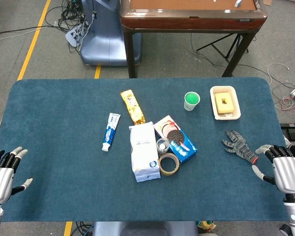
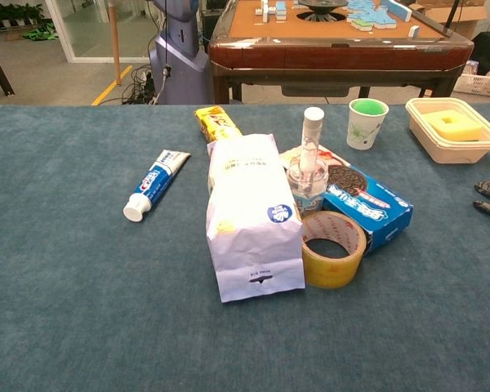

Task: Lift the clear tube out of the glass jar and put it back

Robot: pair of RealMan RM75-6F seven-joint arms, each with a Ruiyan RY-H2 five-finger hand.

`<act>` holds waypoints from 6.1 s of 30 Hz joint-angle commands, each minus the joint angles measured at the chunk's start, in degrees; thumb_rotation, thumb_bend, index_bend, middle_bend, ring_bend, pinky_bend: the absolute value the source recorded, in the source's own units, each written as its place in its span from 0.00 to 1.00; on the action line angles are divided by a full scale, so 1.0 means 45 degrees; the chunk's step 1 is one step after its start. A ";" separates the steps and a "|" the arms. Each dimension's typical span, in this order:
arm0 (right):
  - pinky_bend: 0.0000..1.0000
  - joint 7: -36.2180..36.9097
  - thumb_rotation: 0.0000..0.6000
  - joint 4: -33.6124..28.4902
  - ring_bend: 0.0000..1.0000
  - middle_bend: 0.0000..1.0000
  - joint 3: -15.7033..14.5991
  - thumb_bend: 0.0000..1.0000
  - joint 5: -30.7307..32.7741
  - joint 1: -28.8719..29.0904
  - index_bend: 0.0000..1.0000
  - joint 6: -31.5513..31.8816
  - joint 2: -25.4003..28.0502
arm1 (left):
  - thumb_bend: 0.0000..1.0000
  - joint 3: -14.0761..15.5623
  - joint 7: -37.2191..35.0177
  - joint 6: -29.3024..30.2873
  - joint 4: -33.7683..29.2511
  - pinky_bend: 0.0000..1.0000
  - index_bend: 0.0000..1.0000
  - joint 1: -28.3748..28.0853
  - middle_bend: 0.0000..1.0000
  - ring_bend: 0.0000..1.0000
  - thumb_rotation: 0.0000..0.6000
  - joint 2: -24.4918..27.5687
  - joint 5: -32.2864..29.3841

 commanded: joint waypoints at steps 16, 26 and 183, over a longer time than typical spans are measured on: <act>0.28 -0.0630 1.00 -0.2023 0.31 0.34 0.0501 0.31 0.0099 0.1745 0.41 -0.2269 0.0058 | 0.17 0.0223 0.0371 -0.0266 -0.0638 0.06 0.17 0.0107 0.12 0.16 1.00 0.0320 -0.0201; 0.28 -0.0750 1.00 -0.2547 0.17 0.31 0.1261 0.31 0.1030 0.3638 0.41 -0.4500 -0.0967 | 0.17 0.0363 0.0250 -0.0016 -0.0873 0.06 0.17 0.0350 0.12 0.16 1.00 0.0655 -0.0086; 0.33 0.8783 1.00 -0.1153 0.37 0.49 0.2397 0.54 0.2755 0.5694 0.59 -0.7190 -0.0962 | 0.17 0.0178 0.0518 -0.0415 -0.1300 0.06 0.17 0.0004 0.12 0.16 1.00 0.0614 -0.0107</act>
